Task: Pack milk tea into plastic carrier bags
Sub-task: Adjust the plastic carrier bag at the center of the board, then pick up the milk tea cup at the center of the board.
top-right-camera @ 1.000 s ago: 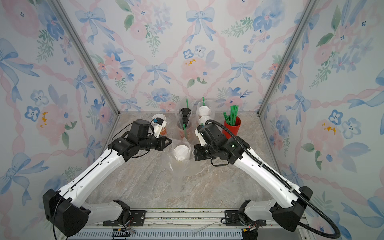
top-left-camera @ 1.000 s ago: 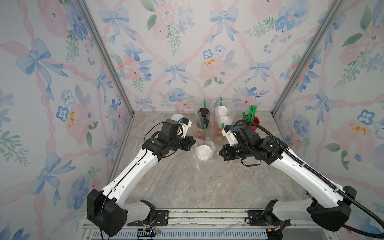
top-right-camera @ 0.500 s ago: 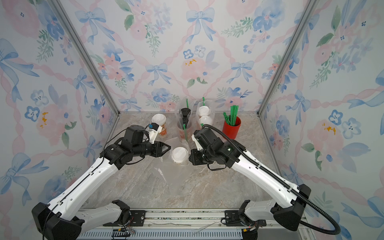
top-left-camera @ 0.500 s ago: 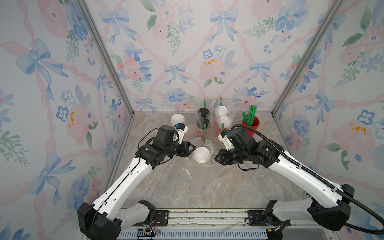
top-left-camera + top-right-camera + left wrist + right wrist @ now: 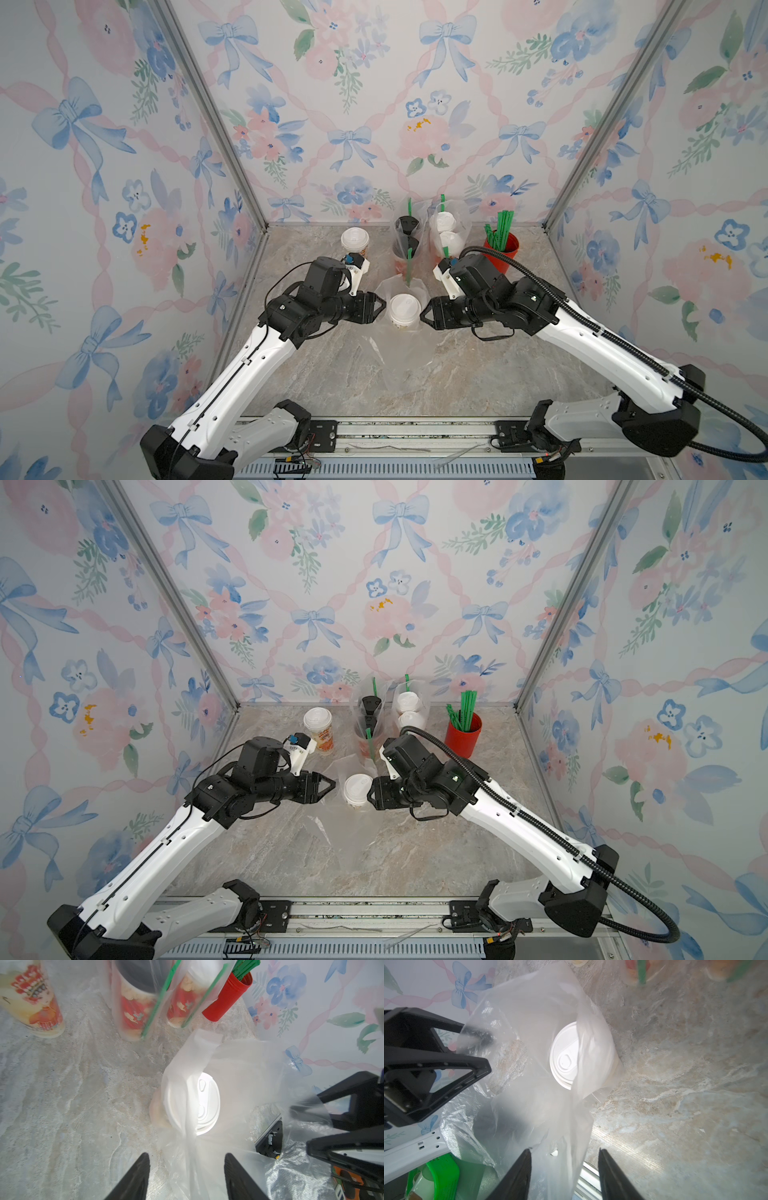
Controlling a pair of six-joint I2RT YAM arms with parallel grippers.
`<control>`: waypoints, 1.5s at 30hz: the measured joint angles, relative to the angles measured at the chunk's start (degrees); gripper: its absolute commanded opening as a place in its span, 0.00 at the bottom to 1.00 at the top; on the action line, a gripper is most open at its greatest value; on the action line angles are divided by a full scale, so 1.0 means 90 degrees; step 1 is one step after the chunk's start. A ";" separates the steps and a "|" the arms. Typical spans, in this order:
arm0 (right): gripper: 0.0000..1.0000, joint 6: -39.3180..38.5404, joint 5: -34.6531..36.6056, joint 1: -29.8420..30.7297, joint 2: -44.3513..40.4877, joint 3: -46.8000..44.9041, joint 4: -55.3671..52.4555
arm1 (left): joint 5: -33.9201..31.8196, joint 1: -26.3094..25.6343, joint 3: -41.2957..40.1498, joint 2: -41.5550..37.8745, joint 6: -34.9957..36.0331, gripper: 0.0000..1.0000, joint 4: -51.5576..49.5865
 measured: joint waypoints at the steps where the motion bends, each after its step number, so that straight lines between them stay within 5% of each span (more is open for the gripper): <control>1: 0.44 -0.0019 -0.0002 -0.0053 0.0036 0.0005 0.0000 | -0.0136 0.0027 0.0085 0.0012 0.0039 0.64 -0.0022; 8: 0.19 -0.0126 -0.0087 -0.0461 0.0233 0.0005 0.0073 | -0.1239 0.0442 0.0996 0.0702 0.0364 0.75 -0.0012; 12: 0.14 -0.0163 -0.0175 -0.0493 0.0236 0.0005 0.0095 | -0.1829 0.0661 0.1450 0.1409 0.0563 0.78 0.0085; 29: 0.10 -0.0170 -0.0272 -0.0534 0.0257 0.0005 0.0216 | -0.2752 0.1258 0.3604 0.4554 0.0833 0.83 0.0733; 45: 0.09 -0.0153 -0.0323 -0.0534 0.0311 0.0015 0.0233 | -0.2463 0.1494 0.4235 0.5435 0.0845 0.81 0.0750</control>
